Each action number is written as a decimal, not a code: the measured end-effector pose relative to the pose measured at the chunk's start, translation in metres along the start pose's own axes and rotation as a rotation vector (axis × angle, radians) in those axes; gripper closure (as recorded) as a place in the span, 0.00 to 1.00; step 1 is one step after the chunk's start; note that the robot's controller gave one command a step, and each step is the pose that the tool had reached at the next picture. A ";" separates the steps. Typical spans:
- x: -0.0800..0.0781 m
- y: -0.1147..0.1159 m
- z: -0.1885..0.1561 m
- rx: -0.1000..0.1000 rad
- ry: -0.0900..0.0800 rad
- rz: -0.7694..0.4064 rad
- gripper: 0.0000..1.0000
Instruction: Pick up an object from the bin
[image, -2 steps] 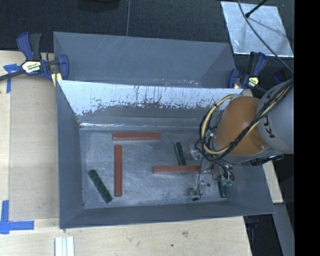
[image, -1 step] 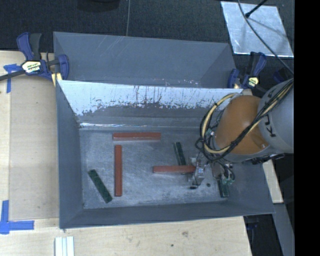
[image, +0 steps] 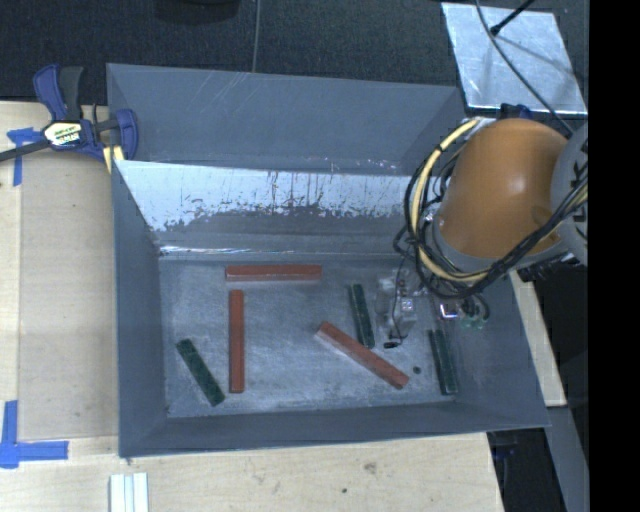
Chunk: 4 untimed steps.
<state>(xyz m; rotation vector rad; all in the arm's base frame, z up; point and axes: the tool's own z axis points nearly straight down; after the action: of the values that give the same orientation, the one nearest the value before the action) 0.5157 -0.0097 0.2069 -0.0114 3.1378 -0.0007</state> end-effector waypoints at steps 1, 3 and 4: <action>0.000 0.000 0.000 0.000 0.000 -0.001 0.00; -0.032 -0.025 0.129 0.000 -0.014 -0.021 1.00; -0.027 -0.025 0.136 0.000 0.000 -0.021 0.00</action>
Offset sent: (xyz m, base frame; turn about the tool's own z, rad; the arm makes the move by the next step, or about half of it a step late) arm 0.0000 0.0000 0.0000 0.0000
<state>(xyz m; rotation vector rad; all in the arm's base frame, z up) 0.5434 -0.0347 0.0711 -0.0447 3.1372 -0.0006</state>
